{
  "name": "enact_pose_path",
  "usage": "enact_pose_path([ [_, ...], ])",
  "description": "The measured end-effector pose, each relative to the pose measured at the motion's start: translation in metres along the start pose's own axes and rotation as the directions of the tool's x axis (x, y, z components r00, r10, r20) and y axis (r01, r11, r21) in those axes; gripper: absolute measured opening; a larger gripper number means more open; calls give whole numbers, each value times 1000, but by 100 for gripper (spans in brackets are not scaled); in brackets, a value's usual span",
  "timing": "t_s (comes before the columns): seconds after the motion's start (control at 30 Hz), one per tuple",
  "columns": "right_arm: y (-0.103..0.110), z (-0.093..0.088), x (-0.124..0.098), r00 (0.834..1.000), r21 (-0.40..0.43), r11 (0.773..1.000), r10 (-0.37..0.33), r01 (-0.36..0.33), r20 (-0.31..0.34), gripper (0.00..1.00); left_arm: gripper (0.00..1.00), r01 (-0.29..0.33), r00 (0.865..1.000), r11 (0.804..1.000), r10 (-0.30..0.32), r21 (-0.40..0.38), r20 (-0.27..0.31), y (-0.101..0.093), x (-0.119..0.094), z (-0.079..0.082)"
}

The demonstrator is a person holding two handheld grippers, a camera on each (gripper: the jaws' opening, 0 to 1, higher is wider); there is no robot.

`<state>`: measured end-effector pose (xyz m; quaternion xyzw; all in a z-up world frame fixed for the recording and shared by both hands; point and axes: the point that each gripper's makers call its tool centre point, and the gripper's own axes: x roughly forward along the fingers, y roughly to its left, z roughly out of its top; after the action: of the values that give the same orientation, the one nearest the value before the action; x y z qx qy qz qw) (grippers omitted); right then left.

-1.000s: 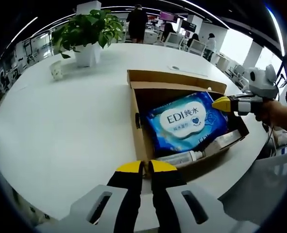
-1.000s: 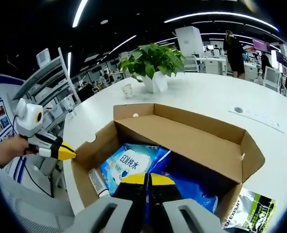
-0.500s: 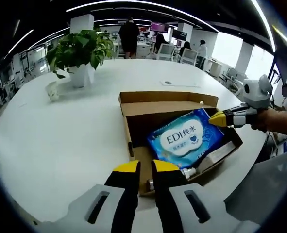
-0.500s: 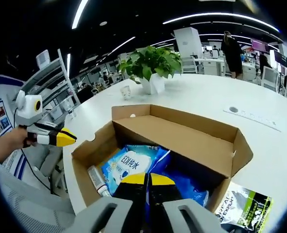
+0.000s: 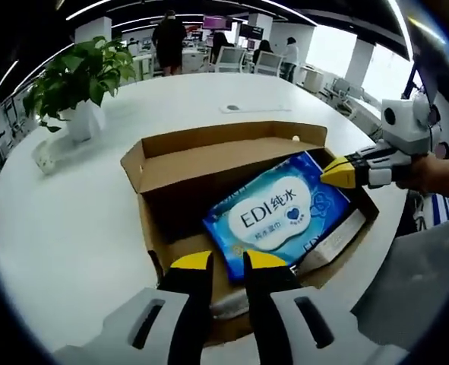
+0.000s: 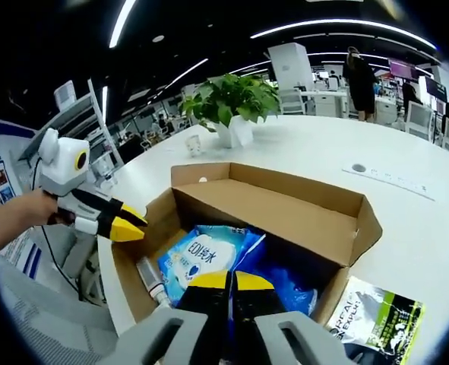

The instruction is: Operate the shoe box by opening the lid, removing the specified soft item, and placing it in the target area until the item is outside and the box remains undamaged.

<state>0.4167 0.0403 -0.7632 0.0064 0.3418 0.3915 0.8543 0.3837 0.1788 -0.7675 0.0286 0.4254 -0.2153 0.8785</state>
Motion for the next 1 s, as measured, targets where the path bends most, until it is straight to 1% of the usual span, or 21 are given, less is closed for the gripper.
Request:
enact_pose_path([
  [0.03,0,0,0,1000,-2,1000,0,0,0,0,16,-3,1000,1000,4,11,-21,0,4,-2],
  [0.1,-1,0,-1,1000,-5,1000,-1,1,-2,0,18,3,999,1000,-2,18,-39,-1,10,-3],
  [0.13,-2,-1,-2,1000,-6,1000,-2,2,-2,0,19,9,999,1000,-8,17,-44,-1,12,-4],
  [0.2,-5,-3,-3,1000,0,1000,-6,6,-2,0,20,28,997,1000,-28,1,-74,-4,17,-9],
  [0.33,-8,-5,-5,1000,9,1000,-9,9,-1,0,21,47,994,999,-48,-12,-97,-5,26,-15],
  [0.43,-9,-8,-6,1000,11,1000,-12,12,-2,0,21,68,993,997,-71,-39,-99,-6,29,-18],
  [0.53,-13,-11,-7,1000,16,1000,-18,18,-7,0,20,88,990,995,-92,-45,-107,-6,35,-19],
  [0.6,-14,-13,-7,1000,22,1000,-20,20,-9,0,18,100,988,993,-107,-66,-111,-8,37,-21],
  [0.67,-16,-14,-8,1000,29,999,-22,22,-11,0,12,118,986,990,-126,-80,-108,-12,38,-22],
  [0.73,-16,-15,-8,1000,34,999,-22,22,-8,0,10,109,988,990,-118,-88,-102,-12,40,-21],
  [0.87,-16,-15,-8,1000,42,999,-20,21,-6,0,2,93,991,990,-102,-102,-86,-10,39,-19],
  [1.0,-16,-15,-8,1000,43,999,-21,21,-8,0,0,96,991,989,-106,-113,-82,-10,37,-17],
])
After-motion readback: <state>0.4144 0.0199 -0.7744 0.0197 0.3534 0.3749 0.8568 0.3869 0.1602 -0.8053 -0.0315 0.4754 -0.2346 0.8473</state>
